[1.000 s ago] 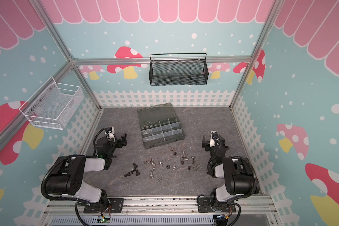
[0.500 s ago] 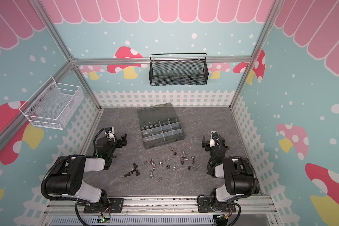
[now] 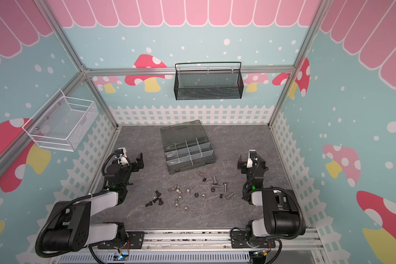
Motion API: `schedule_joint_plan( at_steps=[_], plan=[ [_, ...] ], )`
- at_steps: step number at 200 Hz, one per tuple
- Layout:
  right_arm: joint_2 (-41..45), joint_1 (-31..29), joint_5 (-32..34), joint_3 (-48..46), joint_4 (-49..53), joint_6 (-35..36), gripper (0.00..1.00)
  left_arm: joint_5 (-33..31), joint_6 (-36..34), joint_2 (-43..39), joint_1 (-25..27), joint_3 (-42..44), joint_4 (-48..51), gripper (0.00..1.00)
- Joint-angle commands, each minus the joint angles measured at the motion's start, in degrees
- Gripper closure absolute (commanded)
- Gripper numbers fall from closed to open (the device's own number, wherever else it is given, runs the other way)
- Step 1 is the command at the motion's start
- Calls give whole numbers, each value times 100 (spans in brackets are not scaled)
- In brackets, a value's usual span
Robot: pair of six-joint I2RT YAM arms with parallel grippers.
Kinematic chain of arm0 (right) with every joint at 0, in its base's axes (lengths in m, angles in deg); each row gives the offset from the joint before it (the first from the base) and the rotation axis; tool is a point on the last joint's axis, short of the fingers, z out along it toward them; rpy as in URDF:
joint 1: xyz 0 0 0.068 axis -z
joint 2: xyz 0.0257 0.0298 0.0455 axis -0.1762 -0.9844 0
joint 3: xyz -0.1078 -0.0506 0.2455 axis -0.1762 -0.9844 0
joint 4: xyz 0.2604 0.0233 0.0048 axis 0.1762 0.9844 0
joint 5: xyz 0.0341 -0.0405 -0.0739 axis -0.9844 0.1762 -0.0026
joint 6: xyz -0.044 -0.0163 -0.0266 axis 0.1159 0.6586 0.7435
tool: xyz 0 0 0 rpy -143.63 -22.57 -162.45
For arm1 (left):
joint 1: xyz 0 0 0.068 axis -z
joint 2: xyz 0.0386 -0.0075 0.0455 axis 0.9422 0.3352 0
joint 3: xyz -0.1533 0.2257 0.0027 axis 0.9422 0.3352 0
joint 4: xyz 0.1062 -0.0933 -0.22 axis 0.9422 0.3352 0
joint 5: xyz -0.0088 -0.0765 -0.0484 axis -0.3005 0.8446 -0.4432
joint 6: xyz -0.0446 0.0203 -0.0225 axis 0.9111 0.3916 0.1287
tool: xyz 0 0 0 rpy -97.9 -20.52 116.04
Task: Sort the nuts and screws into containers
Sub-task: 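Move the left gripper down over the silver wing nuts while the right arm lifts forward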
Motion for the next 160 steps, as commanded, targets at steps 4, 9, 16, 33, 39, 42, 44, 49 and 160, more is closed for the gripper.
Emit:
schedule_joint_plan(
  at_steps=[4,9,16,33,39,42,44,49,160],
  plan=[
    [239,-12,635,478,1337,-452,2,-257,457,-720,140,53,950,0],
    [278,-13,672,580,1605,-523,2,-283,509,-875,185,81,1035,0],
    [336,-13,727,679,1894,-618,2,-315,533,-1110,273,103,1180,0],
    [516,-21,799,774,2311,-851,2,-607,597,-1673,561,8,1866,0],
    [598,-28,800,798,2458,-906,2,-632,637,-1876,632,-35,2113,0],
    [651,-37,819,820,2532,-933,2,-637,660,-1960,668,-57,2209,0],
    [688,-39,829,830,2587,-964,2,-634,683,-2031,701,-68,2294,0],
    [765,-55,859,861,2740,-1026,2,-652,750,-2179,760,-95,2455,0],
    [1851,-747,1281,1688,5874,-1845,2,-1124,2536,-3213,2509,-854,6346,0]
  ],
)
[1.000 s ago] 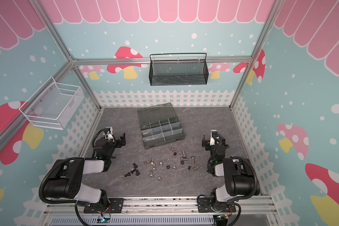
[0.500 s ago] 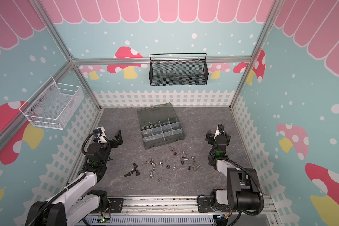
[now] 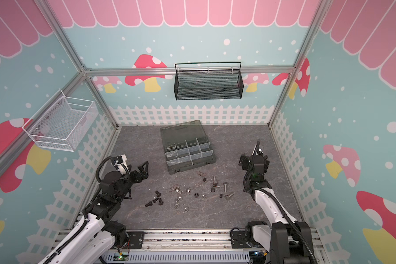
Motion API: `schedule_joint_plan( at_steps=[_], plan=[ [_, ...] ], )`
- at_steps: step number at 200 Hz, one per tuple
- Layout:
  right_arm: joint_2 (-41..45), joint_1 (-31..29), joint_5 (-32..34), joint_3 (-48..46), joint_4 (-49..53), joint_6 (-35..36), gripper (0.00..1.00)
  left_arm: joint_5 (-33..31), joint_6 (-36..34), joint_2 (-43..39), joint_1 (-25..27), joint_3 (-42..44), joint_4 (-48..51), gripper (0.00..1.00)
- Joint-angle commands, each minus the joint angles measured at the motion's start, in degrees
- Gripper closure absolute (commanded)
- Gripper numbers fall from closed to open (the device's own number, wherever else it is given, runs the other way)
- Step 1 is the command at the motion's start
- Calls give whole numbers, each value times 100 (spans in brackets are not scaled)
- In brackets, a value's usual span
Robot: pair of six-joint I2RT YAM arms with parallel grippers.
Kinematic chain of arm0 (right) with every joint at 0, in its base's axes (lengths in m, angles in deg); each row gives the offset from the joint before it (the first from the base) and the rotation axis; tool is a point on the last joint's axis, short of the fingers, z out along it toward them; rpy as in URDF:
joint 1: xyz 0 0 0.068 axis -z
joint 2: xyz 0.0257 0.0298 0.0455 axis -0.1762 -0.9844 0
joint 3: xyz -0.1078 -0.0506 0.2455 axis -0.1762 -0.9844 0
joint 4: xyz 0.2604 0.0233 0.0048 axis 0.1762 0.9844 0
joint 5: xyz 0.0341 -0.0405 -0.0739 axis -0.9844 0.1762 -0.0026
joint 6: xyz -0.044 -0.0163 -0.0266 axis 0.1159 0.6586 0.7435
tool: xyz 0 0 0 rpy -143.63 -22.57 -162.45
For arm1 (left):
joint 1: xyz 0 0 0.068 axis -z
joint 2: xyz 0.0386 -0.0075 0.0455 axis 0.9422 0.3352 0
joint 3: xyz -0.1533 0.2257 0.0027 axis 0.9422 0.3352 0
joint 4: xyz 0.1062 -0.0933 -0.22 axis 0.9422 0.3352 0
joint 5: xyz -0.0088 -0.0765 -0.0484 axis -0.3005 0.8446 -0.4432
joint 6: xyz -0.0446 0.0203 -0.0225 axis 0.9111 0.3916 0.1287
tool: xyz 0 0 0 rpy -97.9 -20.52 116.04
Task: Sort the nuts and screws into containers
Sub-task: 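Move the left gripper down over the silver wing nuts while the right arm lifts forward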
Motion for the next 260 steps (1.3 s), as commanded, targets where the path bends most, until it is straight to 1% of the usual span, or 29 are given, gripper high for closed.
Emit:
schedule_joint_plan(
  at_steps=[1,19,42,66,81,98,110,150,173,196,218,260],
  plan=[
    [23,-220,236,294,1064,-414,2,-349,612,218,516,-292,1215,0],
    [-93,-422,267,503,1399,-582,2,-520,734,659,917,-517,1485,0],
    [-319,-729,339,810,1757,-801,2,-617,711,1390,1336,-905,1669,0],
    [-628,-869,341,1073,2062,-1107,2,-718,515,2171,1697,-1220,1678,0],
    [-788,-903,281,1156,2094,-1193,2,-582,325,2593,1830,-1394,1688,1],
    [-923,-917,244,1201,2080,-1265,2,-218,128,2999,1838,-1581,1741,6],
    [-996,-918,241,1239,2088,-1279,2,-82,64,3248,1840,-1703,1872,8],
    [-1074,-917,256,1301,2079,-1333,2,364,-57,3714,1932,-1782,1881,21],
    [-1113,-917,265,1332,2079,-1395,2,404,-132,3995,2036,-1822,1888,29],
    [-1114,-925,236,1353,2084,-1429,2,408,-107,4224,2126,-1840,1874,36],
    [-1090,-917,255,1319,2084,-1468,2,402,-111,4427,2154,-1868,1874,37],
    [-1047,-917,311,1309,2084,-1477,2,291,-102,4737,2158,-1892,1680,43]
  ],
)
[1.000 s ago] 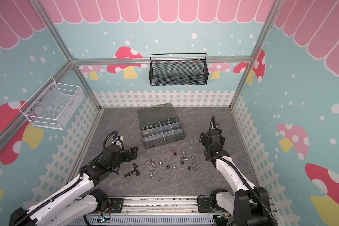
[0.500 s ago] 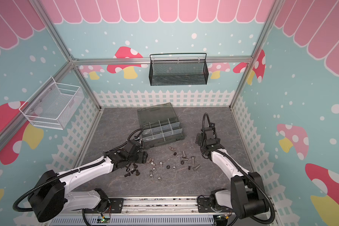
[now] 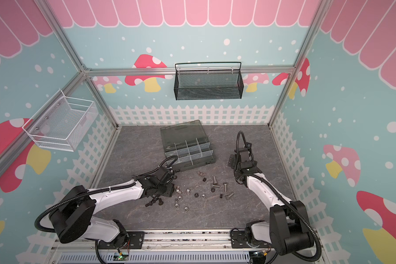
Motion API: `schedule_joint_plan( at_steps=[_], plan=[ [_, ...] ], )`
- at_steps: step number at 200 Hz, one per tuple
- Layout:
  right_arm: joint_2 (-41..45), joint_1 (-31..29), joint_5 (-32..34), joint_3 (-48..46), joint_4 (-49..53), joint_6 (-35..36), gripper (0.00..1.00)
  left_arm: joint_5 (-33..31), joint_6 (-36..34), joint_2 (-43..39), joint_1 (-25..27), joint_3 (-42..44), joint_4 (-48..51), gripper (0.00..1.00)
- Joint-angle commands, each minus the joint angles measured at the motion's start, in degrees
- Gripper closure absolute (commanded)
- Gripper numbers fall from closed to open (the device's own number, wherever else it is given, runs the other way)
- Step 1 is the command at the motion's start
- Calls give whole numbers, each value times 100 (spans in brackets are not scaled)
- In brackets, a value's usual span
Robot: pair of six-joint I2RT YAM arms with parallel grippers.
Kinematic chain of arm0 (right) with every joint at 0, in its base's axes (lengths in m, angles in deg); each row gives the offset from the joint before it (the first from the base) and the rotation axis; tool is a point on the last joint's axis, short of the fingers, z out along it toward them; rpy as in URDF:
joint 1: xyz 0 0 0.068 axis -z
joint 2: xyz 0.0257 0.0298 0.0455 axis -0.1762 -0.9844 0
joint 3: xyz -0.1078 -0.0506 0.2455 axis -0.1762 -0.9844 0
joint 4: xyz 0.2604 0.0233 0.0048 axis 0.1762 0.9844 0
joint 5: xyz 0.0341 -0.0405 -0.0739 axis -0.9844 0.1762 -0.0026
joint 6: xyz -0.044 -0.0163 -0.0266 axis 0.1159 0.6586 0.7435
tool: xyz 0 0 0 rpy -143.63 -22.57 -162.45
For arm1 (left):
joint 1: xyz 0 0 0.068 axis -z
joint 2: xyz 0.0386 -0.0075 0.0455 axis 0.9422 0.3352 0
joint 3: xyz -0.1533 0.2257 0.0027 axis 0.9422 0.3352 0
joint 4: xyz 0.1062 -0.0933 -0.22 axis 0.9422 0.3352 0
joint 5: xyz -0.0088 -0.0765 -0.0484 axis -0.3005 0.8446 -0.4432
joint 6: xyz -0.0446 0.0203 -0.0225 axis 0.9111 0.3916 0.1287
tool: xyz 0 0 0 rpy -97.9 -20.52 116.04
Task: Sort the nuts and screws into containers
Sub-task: 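Move the left gripper down over the silver wing nuts while the right arm lifts forward, then close the left gripper on a silver wing nut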
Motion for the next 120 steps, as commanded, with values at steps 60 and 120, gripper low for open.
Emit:
schedule_joint_plan(
  at_steps=[60,120],
  plan=[
    [28,-27,145,121,95,-137,2,-139,102,541,27,-242,-233,44],
    [-22,-31,169,120,117,-150,2,-492,316,556,23,-225,-131,47]
  ],
)
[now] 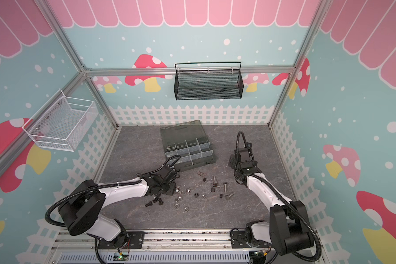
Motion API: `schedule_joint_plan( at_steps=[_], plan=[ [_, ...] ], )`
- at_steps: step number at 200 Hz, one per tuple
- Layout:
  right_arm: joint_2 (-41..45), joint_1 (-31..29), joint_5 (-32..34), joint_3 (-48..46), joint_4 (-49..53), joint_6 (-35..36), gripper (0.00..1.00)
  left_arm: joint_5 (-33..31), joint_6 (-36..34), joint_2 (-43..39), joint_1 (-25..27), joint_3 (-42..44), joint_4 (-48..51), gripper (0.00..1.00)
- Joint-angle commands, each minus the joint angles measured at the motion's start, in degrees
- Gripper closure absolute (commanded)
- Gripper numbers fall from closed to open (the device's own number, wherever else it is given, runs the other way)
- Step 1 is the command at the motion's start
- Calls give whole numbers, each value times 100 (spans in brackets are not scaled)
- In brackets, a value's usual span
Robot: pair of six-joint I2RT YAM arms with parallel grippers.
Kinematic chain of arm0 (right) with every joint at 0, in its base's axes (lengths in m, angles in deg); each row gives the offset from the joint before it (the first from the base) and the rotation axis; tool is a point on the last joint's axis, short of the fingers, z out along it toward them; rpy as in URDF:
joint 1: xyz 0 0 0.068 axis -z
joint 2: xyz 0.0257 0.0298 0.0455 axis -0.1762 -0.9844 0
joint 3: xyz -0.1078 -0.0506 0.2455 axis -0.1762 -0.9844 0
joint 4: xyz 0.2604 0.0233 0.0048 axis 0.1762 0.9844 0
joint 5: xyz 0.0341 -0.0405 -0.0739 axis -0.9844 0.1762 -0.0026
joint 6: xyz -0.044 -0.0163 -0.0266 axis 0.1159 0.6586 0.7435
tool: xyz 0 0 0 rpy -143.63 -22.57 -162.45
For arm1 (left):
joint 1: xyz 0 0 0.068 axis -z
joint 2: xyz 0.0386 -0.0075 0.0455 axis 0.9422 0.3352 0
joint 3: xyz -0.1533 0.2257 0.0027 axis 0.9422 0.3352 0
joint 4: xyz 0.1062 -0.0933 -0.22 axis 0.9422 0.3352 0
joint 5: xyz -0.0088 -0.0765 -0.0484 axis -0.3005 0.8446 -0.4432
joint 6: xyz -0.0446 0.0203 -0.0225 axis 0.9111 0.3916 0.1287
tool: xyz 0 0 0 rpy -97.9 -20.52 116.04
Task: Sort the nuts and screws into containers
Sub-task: 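Close the left gripper on a silver wing nut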
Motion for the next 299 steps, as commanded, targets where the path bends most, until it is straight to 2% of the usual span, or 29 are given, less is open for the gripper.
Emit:
schedule_joint_plan(
  at_steps=[1,32,72,125,169,222,248,277,299],
  plan=[
    [-24,-28,112,117,97,-133,2,-324,225,75,19,-79,111,47],
    [-51,-30,64,139,102,-132,2,-646,528,-16,-100,-54,209,46],
    [-112,-33,41,136,99,-133,2,-579,559,-128,-166,-52,129,46],
    [-121,-32,26,154,91,-141,2,-94,692,-139,-142,69,56,57],
    [-130,-25,25,169,93,-130,2,-87,923,-224,-76,218,69,58],
    [-130,-26,29,165,88,-138,2,-157,906,-137,-67,211,66,70],
    [-130,-25,40,151,102,-136,2,-263,893,-86,-64,194,32,69],
    [-122,-31,32,175,93,-138,2,-299,893,10,-63,152,-20,61],
    [-123,-27,32,187,93,-140,2,-284,884,106,-60,115,-41,60]
  ],
)
